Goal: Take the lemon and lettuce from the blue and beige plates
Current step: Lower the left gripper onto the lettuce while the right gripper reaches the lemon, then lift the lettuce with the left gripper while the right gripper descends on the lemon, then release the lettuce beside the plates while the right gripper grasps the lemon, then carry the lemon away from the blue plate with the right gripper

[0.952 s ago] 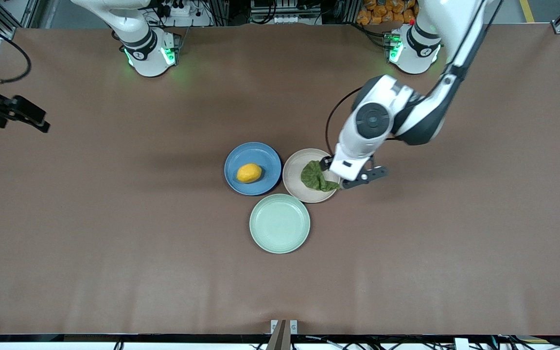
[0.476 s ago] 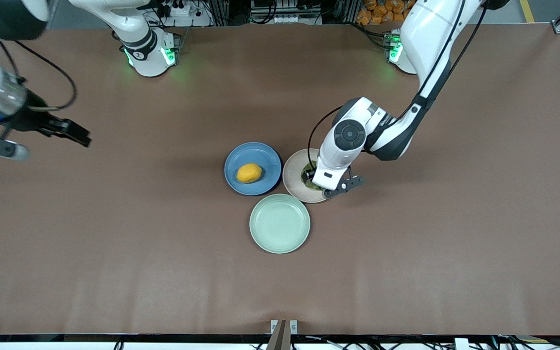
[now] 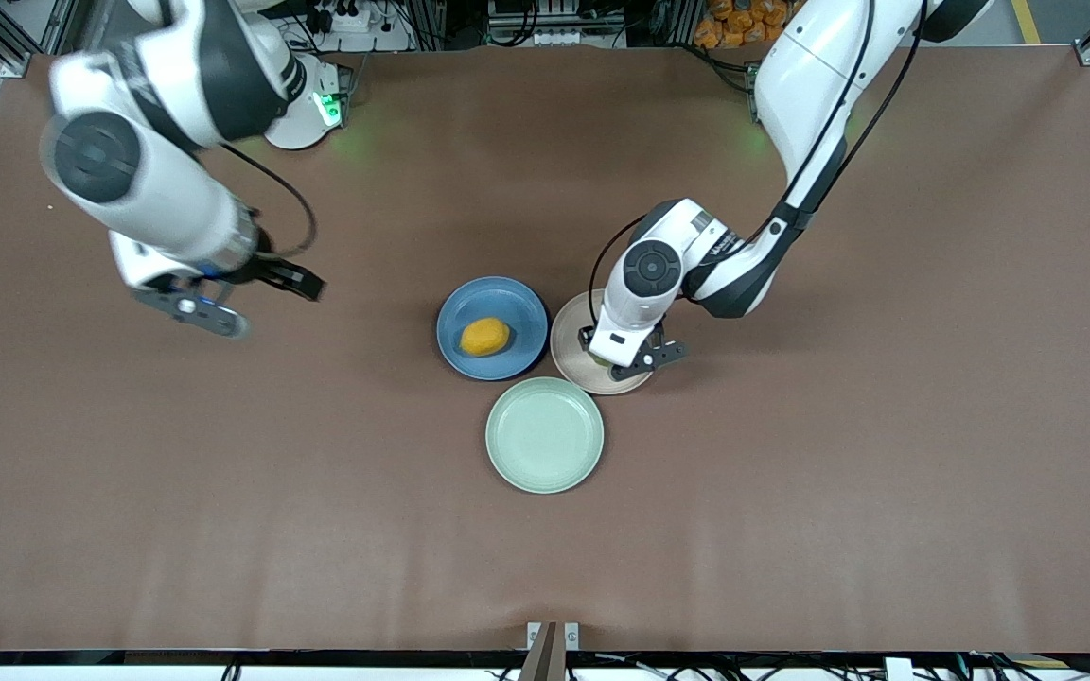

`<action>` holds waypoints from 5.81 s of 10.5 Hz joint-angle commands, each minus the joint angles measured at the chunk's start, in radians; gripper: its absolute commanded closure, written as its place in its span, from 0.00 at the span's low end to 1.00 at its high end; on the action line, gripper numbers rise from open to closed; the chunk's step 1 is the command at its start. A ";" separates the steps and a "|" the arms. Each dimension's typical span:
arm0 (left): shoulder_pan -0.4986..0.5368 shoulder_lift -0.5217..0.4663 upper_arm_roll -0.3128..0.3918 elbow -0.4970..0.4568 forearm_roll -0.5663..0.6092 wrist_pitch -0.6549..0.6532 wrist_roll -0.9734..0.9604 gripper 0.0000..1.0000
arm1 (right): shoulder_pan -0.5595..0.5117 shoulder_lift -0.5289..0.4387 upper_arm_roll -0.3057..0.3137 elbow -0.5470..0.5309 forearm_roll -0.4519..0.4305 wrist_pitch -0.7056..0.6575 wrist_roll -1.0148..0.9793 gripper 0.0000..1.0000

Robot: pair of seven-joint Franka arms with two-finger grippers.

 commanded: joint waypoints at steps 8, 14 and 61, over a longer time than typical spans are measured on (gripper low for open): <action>0.088 -0.221 0.011 0.053 0.073 -0.252 -0.004 1.00 | 0.122 0.231 -0.006 -0.112 0.283 0.385 0.257 0.00; 0.420 -0.238 0.009 0.119 0.059 -0.412 0.545 1.00 | 0.139 0.310 -0.008 -0.111 0.397 0.521 0.360 0.00; 0.415 -0.698 0.160 0.222 -0.089 -0.780 0.974 0.00 | -0.350 0.477 -0.066 0.001 -0.108 0.637 -0.859 1.00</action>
